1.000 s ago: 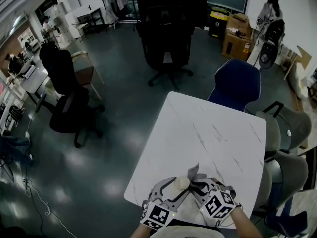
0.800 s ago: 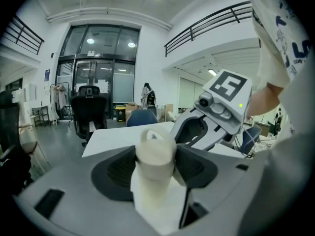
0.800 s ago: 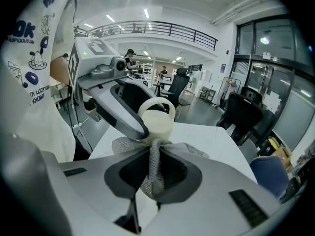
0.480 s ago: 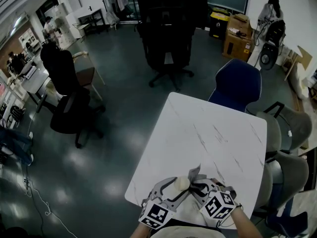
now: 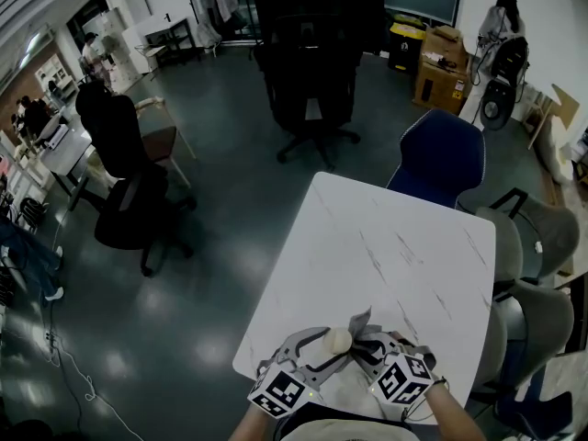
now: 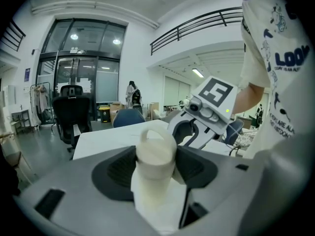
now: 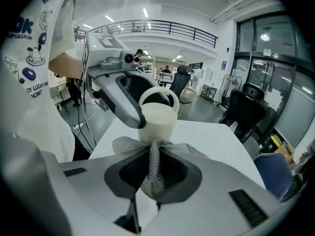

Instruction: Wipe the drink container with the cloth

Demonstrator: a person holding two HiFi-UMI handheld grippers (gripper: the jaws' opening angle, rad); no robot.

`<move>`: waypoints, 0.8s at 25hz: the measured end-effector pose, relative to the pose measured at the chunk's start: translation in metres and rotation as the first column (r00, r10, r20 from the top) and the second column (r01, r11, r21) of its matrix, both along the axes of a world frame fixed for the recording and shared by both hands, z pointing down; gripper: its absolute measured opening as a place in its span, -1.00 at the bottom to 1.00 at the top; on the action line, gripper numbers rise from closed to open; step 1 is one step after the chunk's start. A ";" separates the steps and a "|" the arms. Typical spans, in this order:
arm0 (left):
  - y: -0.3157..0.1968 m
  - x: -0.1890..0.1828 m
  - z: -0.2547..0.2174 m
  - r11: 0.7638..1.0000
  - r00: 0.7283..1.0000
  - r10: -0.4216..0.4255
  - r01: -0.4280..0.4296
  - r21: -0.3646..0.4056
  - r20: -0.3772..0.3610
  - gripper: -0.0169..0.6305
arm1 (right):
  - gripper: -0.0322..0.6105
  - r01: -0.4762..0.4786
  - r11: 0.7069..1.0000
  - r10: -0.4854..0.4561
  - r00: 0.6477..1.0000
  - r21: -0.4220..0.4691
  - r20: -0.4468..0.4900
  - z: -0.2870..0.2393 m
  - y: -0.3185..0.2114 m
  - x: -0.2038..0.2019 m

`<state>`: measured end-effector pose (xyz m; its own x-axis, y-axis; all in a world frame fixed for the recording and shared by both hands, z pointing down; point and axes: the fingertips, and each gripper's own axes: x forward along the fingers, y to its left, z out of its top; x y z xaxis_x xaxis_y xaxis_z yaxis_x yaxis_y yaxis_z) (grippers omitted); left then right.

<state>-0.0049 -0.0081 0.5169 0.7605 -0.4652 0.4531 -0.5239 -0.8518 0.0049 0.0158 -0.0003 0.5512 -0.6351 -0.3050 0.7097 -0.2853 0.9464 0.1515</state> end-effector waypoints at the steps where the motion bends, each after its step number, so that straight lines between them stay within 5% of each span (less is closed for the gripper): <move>1: 0.000 0.000 0.000 1.000 1.000 0.012 -0.012 0.000 0.000 -0.16 | -0.72 0.000 1.000 0.000 1.000 -0.003 -0.002 0.002 0.000 0.000; 20: 0.001 -0.001 -0.003 0.973 0.973 0.231 -0.231 0.000 -0.003 -0.16 | -0.72 -0.021 0.999 0.021 1.000 -0.047 -0.003 0.020 0.003 -0.003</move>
<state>-0.0055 -0.0068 0.5136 0.8486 -0.2770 0.4508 -0.3132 -0.9497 0.0061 0.0127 0.0030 0.5712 -0.6271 -0.2848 0.7250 -0.3052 0.9462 0.1077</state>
